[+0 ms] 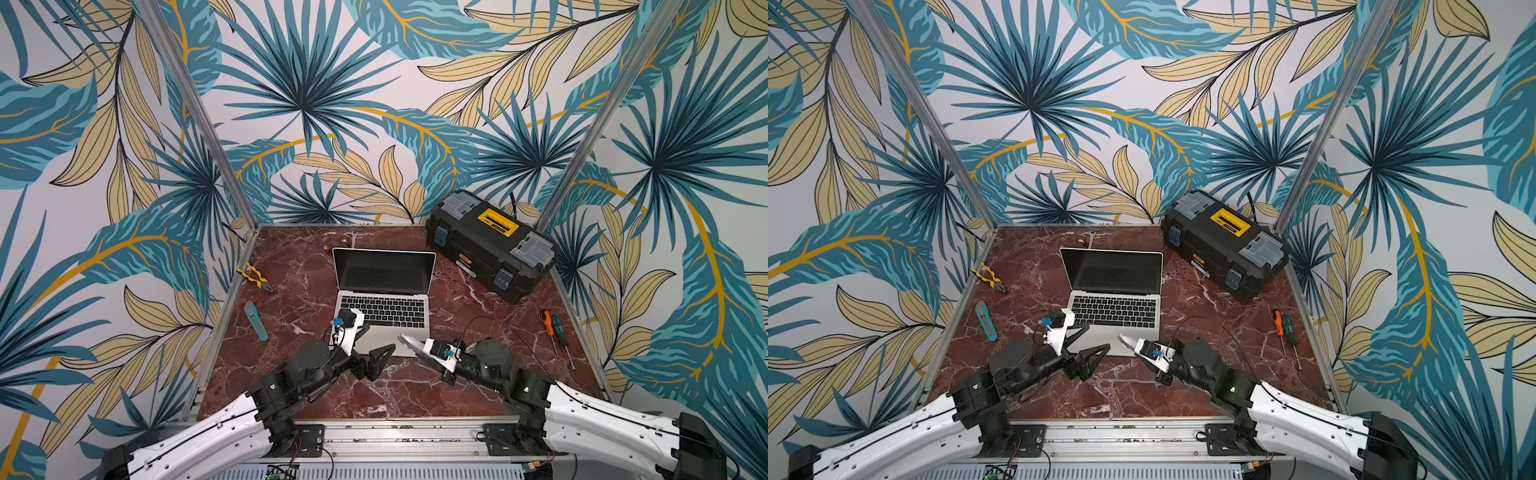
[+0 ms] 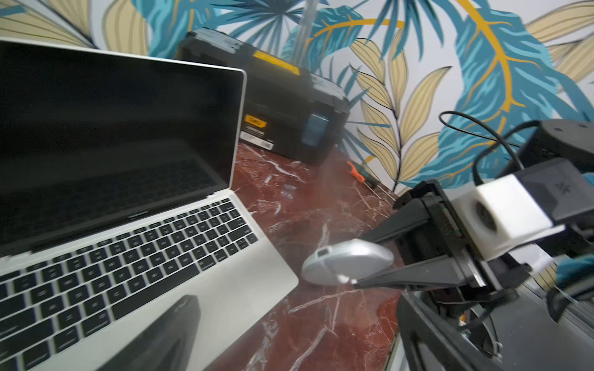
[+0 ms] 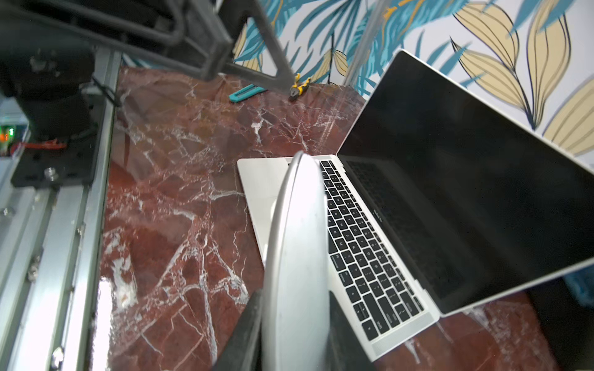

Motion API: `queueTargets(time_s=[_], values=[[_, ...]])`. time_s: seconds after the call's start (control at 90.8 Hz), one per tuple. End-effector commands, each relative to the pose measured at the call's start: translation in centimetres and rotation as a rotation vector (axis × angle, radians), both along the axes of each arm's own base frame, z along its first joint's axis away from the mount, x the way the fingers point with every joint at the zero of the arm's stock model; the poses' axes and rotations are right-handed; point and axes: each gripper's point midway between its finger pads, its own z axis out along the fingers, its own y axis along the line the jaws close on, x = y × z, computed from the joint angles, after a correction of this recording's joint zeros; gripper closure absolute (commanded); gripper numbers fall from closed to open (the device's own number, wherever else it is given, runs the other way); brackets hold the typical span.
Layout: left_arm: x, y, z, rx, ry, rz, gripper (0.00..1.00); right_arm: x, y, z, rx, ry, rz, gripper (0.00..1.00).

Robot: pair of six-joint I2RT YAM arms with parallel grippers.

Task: Remove the wireless mouse receiver from the laptop
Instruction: Pick up the mouse from the center of the board, then place the mouse at the center of the board.

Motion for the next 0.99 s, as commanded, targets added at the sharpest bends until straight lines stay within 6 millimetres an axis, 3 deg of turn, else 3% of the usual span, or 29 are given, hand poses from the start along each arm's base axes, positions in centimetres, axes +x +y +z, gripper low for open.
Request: queueTargets(time_s=[0.0,0.11,0.253,0.562,0.98], values=[[1.7,3.5,-1.5,0.070,0.070,0.197,0.00,2.2,-1.4,0.4,0.186,0.230,-0.214,0.76],[2.5,5.3,-3.0,0.101,0.127,0.293,0.00,4.8,-4.1,-2.4,0.204,0.459,-0.497,0.77],[2.6,5.9,-4.4,0.107,0.173,0.315,0.00,5.5,-5.8,-5.3,0.205,0.676,-0.643,0.74],[2.5,6.1,-5.7,0.122,0.213,0.317,0.00,6.7,-8.7,-8.6,0.313,0.900,-0.779,0.74],[2.5,5.1,-6.2,0.110,0.228,0.276,0.00,7.1,-9.1,-12.5,0.305,1.021,-0.834,0.74]])
